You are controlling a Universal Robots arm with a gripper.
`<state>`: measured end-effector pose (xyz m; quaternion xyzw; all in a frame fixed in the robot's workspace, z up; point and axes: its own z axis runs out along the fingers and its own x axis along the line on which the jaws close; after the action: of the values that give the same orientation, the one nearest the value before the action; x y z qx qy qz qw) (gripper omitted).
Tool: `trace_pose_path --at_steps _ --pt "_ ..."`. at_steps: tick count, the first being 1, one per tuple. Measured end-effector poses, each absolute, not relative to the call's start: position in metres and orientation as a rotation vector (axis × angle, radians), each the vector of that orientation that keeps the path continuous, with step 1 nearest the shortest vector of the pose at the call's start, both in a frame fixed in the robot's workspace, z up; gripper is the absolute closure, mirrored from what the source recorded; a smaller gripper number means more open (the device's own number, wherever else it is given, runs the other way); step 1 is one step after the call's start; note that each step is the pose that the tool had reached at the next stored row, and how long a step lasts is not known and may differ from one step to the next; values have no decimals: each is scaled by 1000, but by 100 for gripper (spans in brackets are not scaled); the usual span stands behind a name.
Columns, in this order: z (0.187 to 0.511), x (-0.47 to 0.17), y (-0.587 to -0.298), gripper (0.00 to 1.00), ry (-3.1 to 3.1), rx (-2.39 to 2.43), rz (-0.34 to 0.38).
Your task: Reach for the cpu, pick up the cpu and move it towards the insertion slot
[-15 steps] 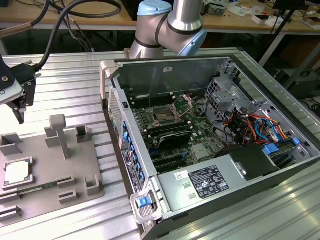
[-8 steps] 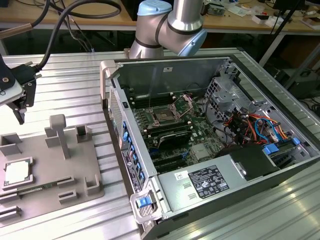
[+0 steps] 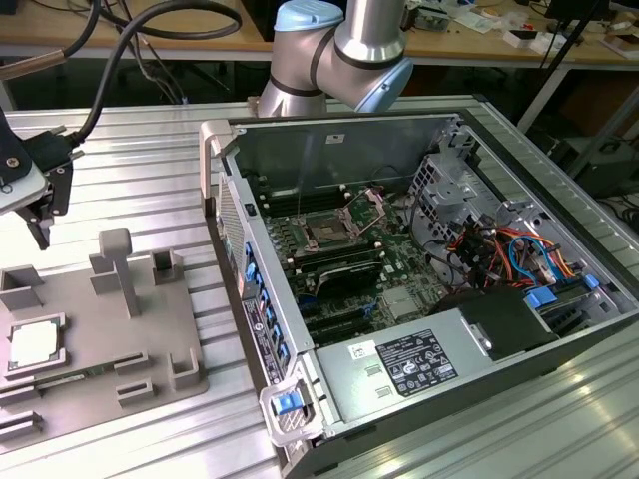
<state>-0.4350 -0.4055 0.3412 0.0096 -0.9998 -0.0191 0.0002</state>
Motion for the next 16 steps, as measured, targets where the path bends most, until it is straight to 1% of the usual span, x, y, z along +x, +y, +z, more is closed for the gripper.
trace_pose_path --at_steps 16 --pt "336 -435 -406 45 -3140 30 -60"
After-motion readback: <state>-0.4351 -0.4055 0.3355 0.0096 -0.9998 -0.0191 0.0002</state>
